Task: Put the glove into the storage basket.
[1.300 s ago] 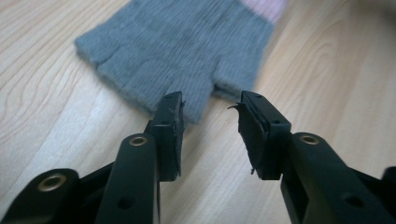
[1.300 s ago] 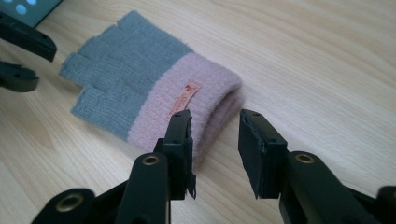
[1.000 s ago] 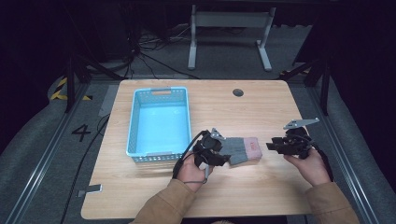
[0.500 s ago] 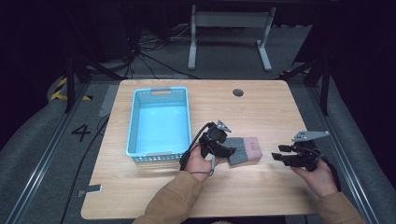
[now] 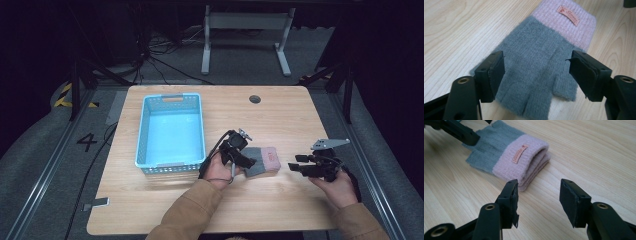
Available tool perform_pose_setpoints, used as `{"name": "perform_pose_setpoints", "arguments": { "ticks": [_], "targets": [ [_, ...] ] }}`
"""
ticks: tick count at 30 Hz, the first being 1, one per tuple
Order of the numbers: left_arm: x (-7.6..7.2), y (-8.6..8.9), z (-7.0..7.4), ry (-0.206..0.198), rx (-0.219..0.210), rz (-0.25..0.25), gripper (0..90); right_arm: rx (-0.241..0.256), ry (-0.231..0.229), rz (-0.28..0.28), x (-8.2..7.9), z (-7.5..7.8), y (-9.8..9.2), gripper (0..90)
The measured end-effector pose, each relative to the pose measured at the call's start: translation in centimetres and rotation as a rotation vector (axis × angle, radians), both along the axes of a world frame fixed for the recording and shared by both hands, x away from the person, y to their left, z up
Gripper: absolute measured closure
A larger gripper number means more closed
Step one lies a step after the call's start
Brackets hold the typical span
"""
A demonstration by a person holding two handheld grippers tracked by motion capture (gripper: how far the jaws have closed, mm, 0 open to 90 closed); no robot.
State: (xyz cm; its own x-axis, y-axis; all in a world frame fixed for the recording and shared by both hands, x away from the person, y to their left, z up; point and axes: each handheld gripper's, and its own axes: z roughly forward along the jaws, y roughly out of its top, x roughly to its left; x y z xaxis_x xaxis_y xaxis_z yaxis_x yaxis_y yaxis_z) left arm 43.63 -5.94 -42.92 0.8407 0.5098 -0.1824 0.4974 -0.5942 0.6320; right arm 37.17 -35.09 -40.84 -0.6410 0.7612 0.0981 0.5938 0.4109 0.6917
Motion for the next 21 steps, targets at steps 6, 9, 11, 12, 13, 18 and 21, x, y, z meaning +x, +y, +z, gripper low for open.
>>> {"name": "perform_pose_setpoints", "arguments": {
  "ticks": [6,9,11,12,13,18,21],
  "targets": [
    [0.2,-0.6,-0.7,0.001,0.000,-0.011,25.6,0.017,0.005,0.003,0.1,0.0,-0.1,48.7],
    [0.1,-1.1,-1.2,-0.011,0.030,-0.020,25.7,0.021,0.008,0.006,0.0,-0.1,-0.1,48.4],
    [0.1,-1.3,-1.3,-0.018,0.040,-0.024,25.4,0.023,0.012,0.006,0.1,-0.2,-0.1,48.2],
    [0.1,-1.3,-1.3,-0.018,0.040,-0.024,24.9,0.023,0.012,0.006,0.1,-0.2,-0.1,48.2],
    [0.1,-1.4,-1.3,-0.018,0.048,-0.029,24.9,0.023,0.012,0.006,0.1,-0.2,-0.1,48.1],
    [-0.2,-1.8,-1.6,-0.026,0.077,-0.045,19.1,0.030,0.015,0.012,0.1,-0.3,-0.1,47.6],
    [-0.5,-2.1,-1.7,-0.045,0.097,-0.043,17.2,0.030,0.015,0.010,0.0,-0.3,-0.1,47.4]
  ]
}}
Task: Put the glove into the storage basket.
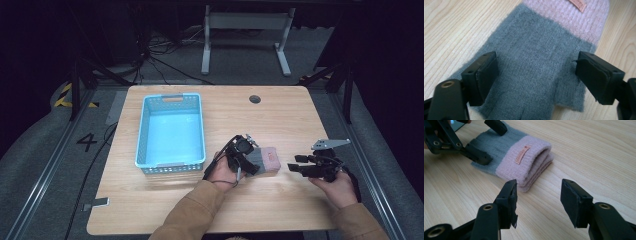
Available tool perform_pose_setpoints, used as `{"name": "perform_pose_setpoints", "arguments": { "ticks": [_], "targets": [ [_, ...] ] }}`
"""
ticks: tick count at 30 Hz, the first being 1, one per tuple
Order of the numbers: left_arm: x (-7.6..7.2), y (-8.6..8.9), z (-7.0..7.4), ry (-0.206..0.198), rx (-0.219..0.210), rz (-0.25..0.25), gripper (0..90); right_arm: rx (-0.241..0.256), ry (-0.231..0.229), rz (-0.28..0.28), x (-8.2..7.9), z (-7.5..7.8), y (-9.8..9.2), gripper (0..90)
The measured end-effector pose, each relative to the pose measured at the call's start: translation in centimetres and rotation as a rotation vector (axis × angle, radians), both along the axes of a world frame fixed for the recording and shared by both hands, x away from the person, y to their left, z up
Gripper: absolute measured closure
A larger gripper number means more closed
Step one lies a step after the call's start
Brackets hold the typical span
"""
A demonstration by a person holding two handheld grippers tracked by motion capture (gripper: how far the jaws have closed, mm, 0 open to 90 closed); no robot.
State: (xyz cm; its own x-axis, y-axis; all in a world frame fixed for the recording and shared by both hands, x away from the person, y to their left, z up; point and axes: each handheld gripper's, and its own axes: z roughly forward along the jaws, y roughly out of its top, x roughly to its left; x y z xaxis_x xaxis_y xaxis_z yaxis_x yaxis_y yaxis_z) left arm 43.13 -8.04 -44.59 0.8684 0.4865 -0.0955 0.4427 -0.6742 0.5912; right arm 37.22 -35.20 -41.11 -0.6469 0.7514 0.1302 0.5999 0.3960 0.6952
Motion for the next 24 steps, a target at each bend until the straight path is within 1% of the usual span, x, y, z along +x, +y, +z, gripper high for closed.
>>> {"name": "perform_pose_setpoints", "arguments": {
  "ticks": [1,4,9,12,13,15,18,21,23,24],
  "targets": [
    [-0.1,-0.1,0.0,-0.013,0.010,-0.001,17.0,-0.001,0.000,0.000,0.0,0.0,0.0,47.4],
    [-0.5,-0.4,-0.2,-0.037,0.026,0.017,17.2,0.000,-0.001,-0.003,0.0,0.0,-0.1,47.1],
    [-0.5,-0.5,-0.2,-0.036,0.027,0.012,17.3,-0.003,0.001,-0.003,0.0,-0.1,0.0,47.0],
    [-0.5,-0.5,-0.2,-0.039,0.038,0.016,18.7,-0.005,0.001,-0.004,0.0,-0.1,0.0,47.1],
    [-0.6,-0.7,-0.1,-0.040,0.050,0.023,19.0,-0.004,0.001,-0.005,0.0,-0.1,0.0,47.0],
    [-0.7,-0.8,-0.1,-0.039,0.054,0.030,19.4,-0.005,0.000,-0.005,0.0,-0.1,0.0,47.0],
    [-0.8,-0.9,0.0,-0.036,0.066,0.033,22.3,0.000,-0.001,-0.009,0.0,-0.1,0.0,47.2],
    [-0.9,-0.9,0.1,-0.033,0.070,0.032,29.0,0.000,-0.002,-0.008,0.0,-0.1,0.0,47.3],
    [-1.1,-1.0,0.3,-0.032,0.075,0.031,35.7,0.000,-0.002,-0.009,0.0,-0.1,0.0,47.4],
    [-1.2,-1.1,0.3,-0.032,0.079,0.029,35.7,0.000,-0.002,-0.010,0.0,-0.1,-0.1,47.5]
  ]
}}
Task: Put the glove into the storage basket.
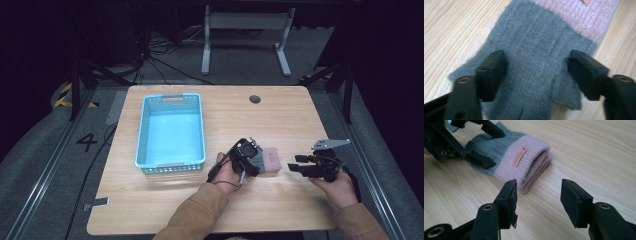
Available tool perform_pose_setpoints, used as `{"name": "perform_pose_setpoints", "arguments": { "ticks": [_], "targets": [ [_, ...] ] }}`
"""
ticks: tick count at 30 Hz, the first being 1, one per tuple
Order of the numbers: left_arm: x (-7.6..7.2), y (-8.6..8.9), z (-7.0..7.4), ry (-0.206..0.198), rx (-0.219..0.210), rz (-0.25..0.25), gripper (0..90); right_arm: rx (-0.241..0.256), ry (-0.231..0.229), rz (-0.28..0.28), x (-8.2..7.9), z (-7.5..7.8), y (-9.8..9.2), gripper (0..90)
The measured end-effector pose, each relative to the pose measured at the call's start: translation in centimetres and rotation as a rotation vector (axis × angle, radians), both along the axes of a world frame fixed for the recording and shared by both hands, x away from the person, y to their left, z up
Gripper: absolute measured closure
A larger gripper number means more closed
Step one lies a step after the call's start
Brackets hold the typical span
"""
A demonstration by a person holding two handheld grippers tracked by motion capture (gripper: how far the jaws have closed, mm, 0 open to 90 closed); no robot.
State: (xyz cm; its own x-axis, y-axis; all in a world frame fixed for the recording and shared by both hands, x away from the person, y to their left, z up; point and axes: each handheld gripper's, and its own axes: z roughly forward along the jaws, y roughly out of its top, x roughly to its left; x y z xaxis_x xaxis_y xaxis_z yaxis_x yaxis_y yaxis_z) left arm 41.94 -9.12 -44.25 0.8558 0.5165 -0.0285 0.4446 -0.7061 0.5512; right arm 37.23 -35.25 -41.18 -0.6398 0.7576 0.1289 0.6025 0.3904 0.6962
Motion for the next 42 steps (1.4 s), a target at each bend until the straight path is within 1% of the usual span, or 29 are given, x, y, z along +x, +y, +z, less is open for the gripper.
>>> {"name": "perform_pose_setpoints", "arguments": {
  "ticks": [1,3,4,6,11,14,16,18,20,21,22,23,25,26,27,28,29,31,32,33,38,42],
  "targets": [
    [-0.1,0.0,0.0,0.000,-0.004,-0.004,44.5,0.000,0.000,0.000,0.0,0.0,0.0,47.7],
    [-0.3,-0.1,0.2,0.001,-0.009,-0.009,53.2,-0.001,0.000,-0.001,0.0,0.0,0.0,47.8],
    [-0.3,-0.1,0.2,0.000,-0.009,-0.011,53.2,0.002,0.000,0.001,0.0,0.0,0.0,47.7],
    [-0.6,-0.2,0.3,-0.009,-0.008,-0.001,58.9,0.003,-0.001,0.002,0.1,0.0,0.0,48.0],
    [-0.6,0.0,0.5,-0.009,-0.019,0.008,64.3,0.005,0.000,0.007,0.2,0.1,0.2,48.4],
    [-0.9,0.4,1.1,-0.016,-0.027,0.000,65.4,0.013,-0.008,0.017,0.3,0.2,0.4,48.7],
    [-1.1,0.5,1.2,-0.022,-0.031,0.004,65.7,0.014,-0.011,0.017,0.3,0.2,0.4,48.8],
    [-1.4,0.7,1.6,-0.026,-0.046,0.007,66.0,0.020,-0.023,0.019,0.3,0.3,0.3,49.0],
    [-1.7,1.1,2.2,-0.025,-0.051,0.006,66.3,0.039,-0.025,0.007,0.4,0.4,-0.1,49.0],
    [-1.7,1.1,2.2,-0.025,-0.051,0.006,66.4,0.039,-0.025,0.007,0.4,0.4,-0.1,49.0],
    [-1.8,1.5,2.6,-0.028,-0.057,0.003,66.5,0.045,-0.025,0.000,0.5,0.5,-0.2,49.1],
    [-1.8,1.5,2.6,-0.028,-0.057,0.003,66.5,0.045,-0.025,0.000,0.5,0.5,-0.2,49.1],
    [-2.1,2.3,3.4,-0.029,-0.078,0.010,66.5,0.047,-0.022,-0.001,0.7,0.4,-0.4,49.0],
    [-2.1,2.5,3.7,-0.032,-0.082,0.012,66.5,0.048,-0.021,0.000,0.8,0.3,-0.4,49.0],
    [-2.1,2.5,3.7,-0.032,-0.082,0.012,66.5,0.048,-0.021,0.000,0.8,0.3,-0.4,49.0],
    [-2.3,3.1,4.3,-0.038,-0.090,0.011,66.5,0.054,-0.018,-0.001,1.0,0.2,-0.4,49.0],
    [-2.3,3.1,4.3,-0.038,-0.090,0.011,66.5,0.054,-0.018,-0.001,1.0,0.2,-0.4,49.0],
    [-2.3,3.6,4.9,-0.040,-0.092,0.008,66.5,0.055,-0.011,-0.003,1.1,0.2,-0.3,49.0],
    [-2.4,4.1,5.5,-0.045,-0.095,0.012,66.5,0.057,-0.012,-0.001,1.3,0.2,-0.2,48.9],
    [-2.4,4.1,5.5,-0.045,-0.095,0.012,66.5,0.057,-0.012,-0.001,1.3,0.2,-0.2,48.9],
    [-2.4,5.4,6.8,-0.051,-0.121,0.020,66.5,0.060,0.002,0.004,1.5,0.0,0.0,48.8],
    [-2.4,6.3,7.7,-0.058,-0.131,0.028,66.4,0.055,0.004,0.008,1.6,-0.2,0.2,48.7]
  ]
}}
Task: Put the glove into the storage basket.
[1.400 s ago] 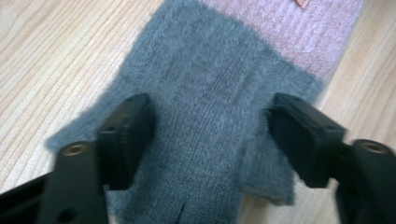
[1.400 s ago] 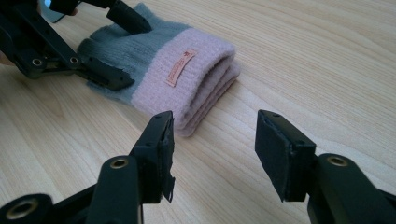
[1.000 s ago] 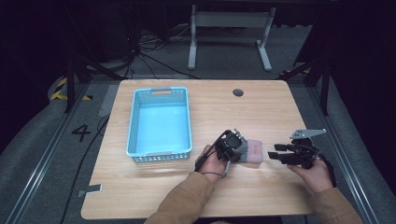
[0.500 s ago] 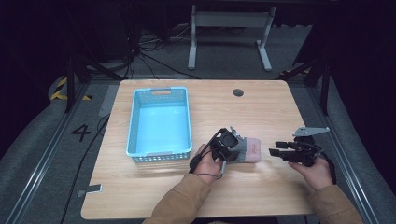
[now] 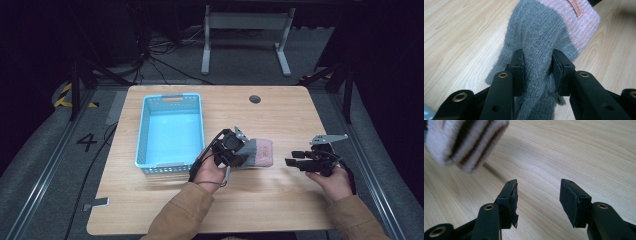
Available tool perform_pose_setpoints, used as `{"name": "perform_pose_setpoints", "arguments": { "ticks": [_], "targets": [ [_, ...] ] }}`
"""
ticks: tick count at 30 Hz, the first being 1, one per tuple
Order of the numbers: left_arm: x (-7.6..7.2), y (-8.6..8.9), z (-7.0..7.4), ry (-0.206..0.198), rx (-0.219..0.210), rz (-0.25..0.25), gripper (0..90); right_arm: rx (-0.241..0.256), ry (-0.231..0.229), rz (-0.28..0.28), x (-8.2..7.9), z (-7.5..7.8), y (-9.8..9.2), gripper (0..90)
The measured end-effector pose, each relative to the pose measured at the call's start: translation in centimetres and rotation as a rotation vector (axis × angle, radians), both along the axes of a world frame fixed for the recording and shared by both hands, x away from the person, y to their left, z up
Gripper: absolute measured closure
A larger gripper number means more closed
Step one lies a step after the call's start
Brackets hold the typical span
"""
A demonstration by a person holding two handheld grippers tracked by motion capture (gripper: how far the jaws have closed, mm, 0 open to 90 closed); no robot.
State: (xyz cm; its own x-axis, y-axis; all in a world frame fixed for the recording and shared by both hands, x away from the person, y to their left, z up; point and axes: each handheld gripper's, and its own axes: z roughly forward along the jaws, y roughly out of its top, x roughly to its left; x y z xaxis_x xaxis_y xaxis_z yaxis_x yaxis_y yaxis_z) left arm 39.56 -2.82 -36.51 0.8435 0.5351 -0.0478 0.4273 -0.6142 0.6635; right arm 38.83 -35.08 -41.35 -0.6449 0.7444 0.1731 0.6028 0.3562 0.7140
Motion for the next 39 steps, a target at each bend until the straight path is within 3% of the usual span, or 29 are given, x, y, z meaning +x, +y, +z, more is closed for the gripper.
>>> {"name": "perform_pose_setpoints", "arguments": {
  "ticks": [9,18,26,39],
  "targets": [
    [0.5,3.0,2.4,-0.031,-0.012,0.032,66.4,-0.007,0.025,-0.006,-0.1,-0.7,0.1,48.7],
    [1.6,7.6,4.3,-0.057,-0.037,0.093,66.3,-0.009,0.027,-0.017,-0.4,-0.9,-0.1,48.5],
    [2.2,10.6,4.8,-0.066,-0.038,0.144,66.3,-0.006,0.033,-0.021,-0.6,-1.1,-0.2,48.5],
    [3.6,15.5,4.3,-0.066,-0.020,0.223,66.1,-0.015,0.036,-0.023,-0.9,-1.2,0.0,48.3]
  ]
}}
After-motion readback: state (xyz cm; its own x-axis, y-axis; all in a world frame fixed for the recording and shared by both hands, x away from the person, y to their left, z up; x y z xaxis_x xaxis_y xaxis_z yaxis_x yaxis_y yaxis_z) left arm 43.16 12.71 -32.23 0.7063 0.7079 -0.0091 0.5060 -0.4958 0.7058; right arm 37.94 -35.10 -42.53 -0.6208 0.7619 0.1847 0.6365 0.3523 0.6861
